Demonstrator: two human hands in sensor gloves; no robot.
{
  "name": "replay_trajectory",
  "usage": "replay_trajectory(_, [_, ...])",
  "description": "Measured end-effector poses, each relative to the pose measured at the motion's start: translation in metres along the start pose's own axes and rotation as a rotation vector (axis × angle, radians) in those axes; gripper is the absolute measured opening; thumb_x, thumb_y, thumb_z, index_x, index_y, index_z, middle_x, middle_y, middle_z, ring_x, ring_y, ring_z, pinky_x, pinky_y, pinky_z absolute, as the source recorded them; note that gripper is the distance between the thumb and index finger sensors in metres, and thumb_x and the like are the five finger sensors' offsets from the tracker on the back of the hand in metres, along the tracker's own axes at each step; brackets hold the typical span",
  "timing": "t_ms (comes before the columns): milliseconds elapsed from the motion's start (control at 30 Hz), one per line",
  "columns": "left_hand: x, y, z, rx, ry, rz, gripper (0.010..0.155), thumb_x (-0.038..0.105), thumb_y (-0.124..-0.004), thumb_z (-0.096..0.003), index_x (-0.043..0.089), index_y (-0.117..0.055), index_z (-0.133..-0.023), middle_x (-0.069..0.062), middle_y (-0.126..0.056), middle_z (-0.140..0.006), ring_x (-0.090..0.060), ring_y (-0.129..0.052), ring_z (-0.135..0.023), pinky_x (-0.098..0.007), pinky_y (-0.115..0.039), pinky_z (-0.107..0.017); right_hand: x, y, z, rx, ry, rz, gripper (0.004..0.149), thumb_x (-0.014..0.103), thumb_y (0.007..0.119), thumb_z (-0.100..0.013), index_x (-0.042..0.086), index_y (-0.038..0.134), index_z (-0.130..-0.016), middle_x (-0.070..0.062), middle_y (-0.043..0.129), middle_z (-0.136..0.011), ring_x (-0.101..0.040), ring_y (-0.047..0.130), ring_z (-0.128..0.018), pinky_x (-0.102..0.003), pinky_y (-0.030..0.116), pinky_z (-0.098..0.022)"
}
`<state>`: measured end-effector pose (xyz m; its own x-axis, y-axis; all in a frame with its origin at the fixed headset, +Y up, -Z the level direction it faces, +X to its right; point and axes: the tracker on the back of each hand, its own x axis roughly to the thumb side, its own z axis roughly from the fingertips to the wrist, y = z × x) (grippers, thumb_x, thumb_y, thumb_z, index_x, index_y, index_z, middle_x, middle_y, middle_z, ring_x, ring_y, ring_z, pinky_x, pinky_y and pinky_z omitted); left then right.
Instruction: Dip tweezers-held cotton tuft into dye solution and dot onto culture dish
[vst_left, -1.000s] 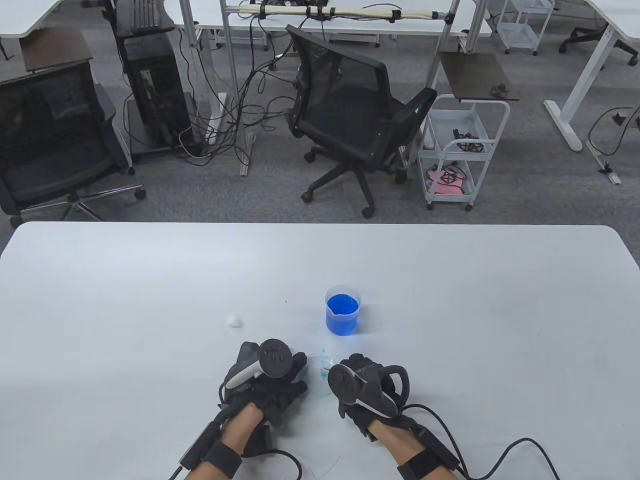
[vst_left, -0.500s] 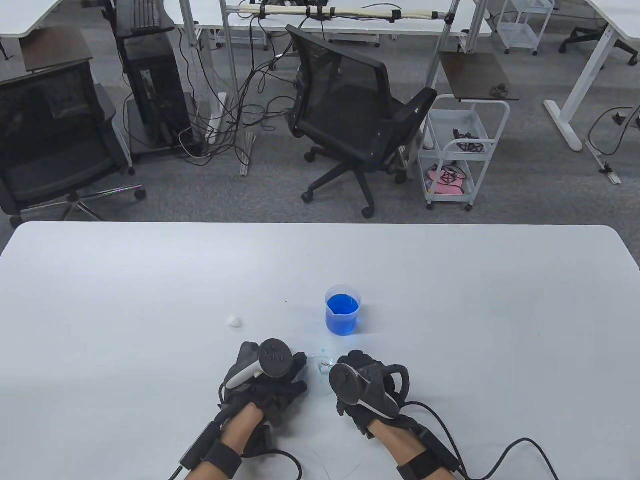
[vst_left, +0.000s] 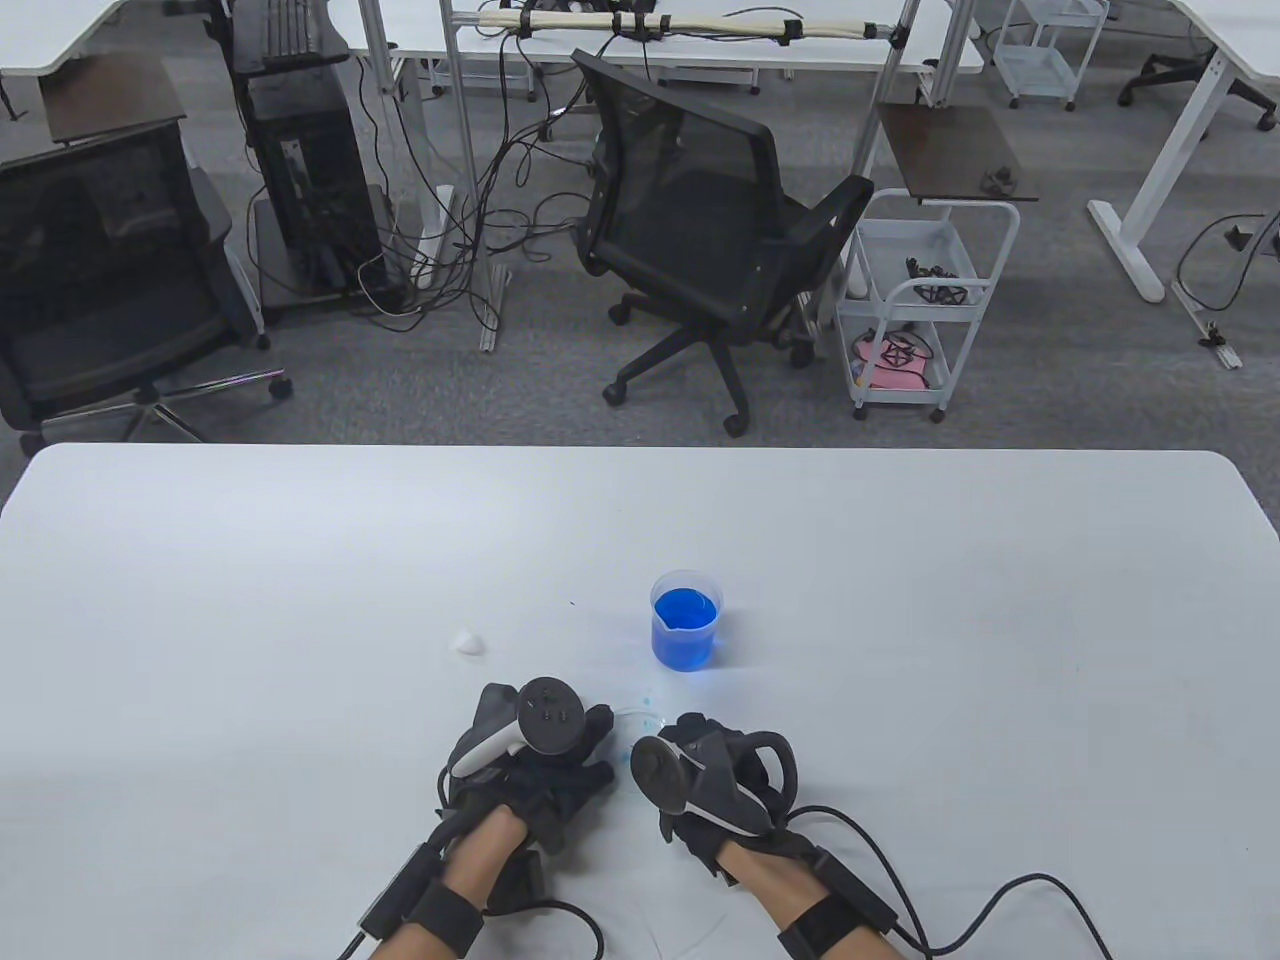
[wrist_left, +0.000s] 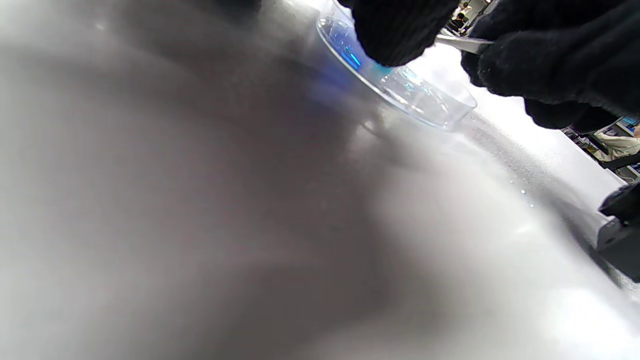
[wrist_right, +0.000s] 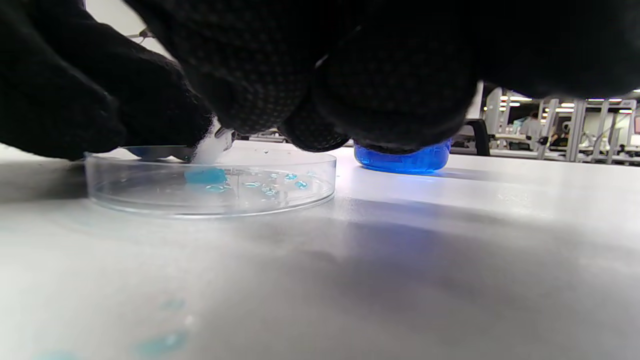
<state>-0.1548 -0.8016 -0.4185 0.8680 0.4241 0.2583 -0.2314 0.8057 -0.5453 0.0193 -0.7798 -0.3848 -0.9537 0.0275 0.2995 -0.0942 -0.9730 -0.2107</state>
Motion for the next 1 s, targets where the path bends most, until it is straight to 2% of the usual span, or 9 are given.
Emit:
replay_trajectory(167, [0.000, 0.000, 0.000, 0.000, 0.000, 0.000, 0.067, 0.038, -0.069, -0.0634, 0.022, -0.031, -0.116, -0.029, -0.015, -0.121, -0.057, -0.014, -0.103, -0.077, -0.017, -0.065, -0.004, -0.016, -0.001, -0.031, 0.020, -0.054, 0.040, 0.029, 0.091, -0.028, 0.003, 0.103, -0.057, -0.023, 0.101, -0.060, -0.016, 0.101, -0.025, -0.034, 0.093, -0.013])
replay_trajectory(333, [0.000, 0.000, 0.000, 0.001, -0.002, -0.002, 0.067, 0.038, -0.069, -0.0634, 0.022, -0.031, -0.116, -0.029, -0.016, -0.121, -0.057, -0.014, -0.103, -0.077, -0.018, -0.065, -0.007, -0.033, -0.002, -0.124, 0.036, -0.092, 0.040, 0.029, 0.091, -0.028, 0.003, 0.103, -0.056, -0.023, 0.101, -0.060, -0.016, 0.100, -0.024, -0.034, 0.092, -0.012])
replay_trajectory(433, [0.000, 0.000, 0.000, -0.001, -0.001, -0.001, 0.067, 0.038, -0.069, -0.0633, 0.022, -0.031, -0.116, -0.029, -0.016, -0.121, -0.057, -0.014, -0.103, -0.078, -0.018, -0.065, -0.005, -0.026, -0.003, -0.095, 0.030, -0.075, 0.040, 0.029, 0.091, -0.028, 0.003, 0.103, -0.057, -0.023, 0.101, -0.060, -0.016, 0.100, -0.025, -0.034, 0.092, -0.013])
replay_trajectory(567, [0.000, 0.000, 0.000, -0.002, -0.002, 0.001, 0.067, 0.038, -0.069, -0.0633, 0.022, -0.030, -0.116, -0.028, -0.016, -0.121, -0.057, -0.014, -0.103, -0.077, -0.018, -0.065, 0.000, -0.003, -0.007, -0.022, 0.006, 0.013, 0.040, 0.029, 0.091, -0.028, 0.003, 0.103, -0.056, -0.023, 0.101, -0.060, -0.016, 0.101, -0.025, -0.034, 0.093, -0.013])
replay_trajectory(667, [0.001, 0.000, 0.000, -0.004, -0.001, 0.002, 0.067, 0.038, -0.069, -0.0634, 0.022, -0.031, -0.116, -0.029, -0.016, -0.121, -0.057, -0.014, -0.103, -0.077, -0.018, -0.065, 0.000, 0.002, -0.006, -0.006, 0.004, 0.022, 0.040, 0.029, 0.091, -0.028, 0.003, 0.103, -0.056, -0.023, 0.102, -0.059, -0.016, 0.100, -0.025, -0.034, 0.092, -0.013])
replay_trajectory(867, [0.001, 0.000, 0.000, -0.005, -0.001, 0.003, 0.067, 0.038, -0.069, -0.0635, 0.022, -0.030, -0.116, -0.029, -0.016, -0.121, -0.057, -0.014, -0.103, -0.077, -0.018, -0.065, -0.003, -0.004, -0.005, -0.033, 0.013, 0.001, 0.040, 0.029, 0.091, -0.028, 0.003, 0.103, -0.056, -0.022, 0.102, -0.059, -0.016, 0.101, -0.025, -0.034, 0.093, -0.013])
replay_trajectory(1000, [0.001, 0.000, 0.000, -0.007, 0.000, 0.004, 0.067, 0.038, -0.069, -0.0634, 0.022, -0.030, -0.116, -0.029, -0.015, -0.121, -0.057, -0.014, -0.103, -0.077, -0.018, -0.065, -0.011, -0.022, -0.005, -0.086, 0.055, -0.034, 0.040, 0.029, 0.091, -0.028, 0.003, 0.103, -0.057, -0.023, 0.101, -0.060, -0.015, 0.101, -0.025, -0.034, 0.092, -0.013])
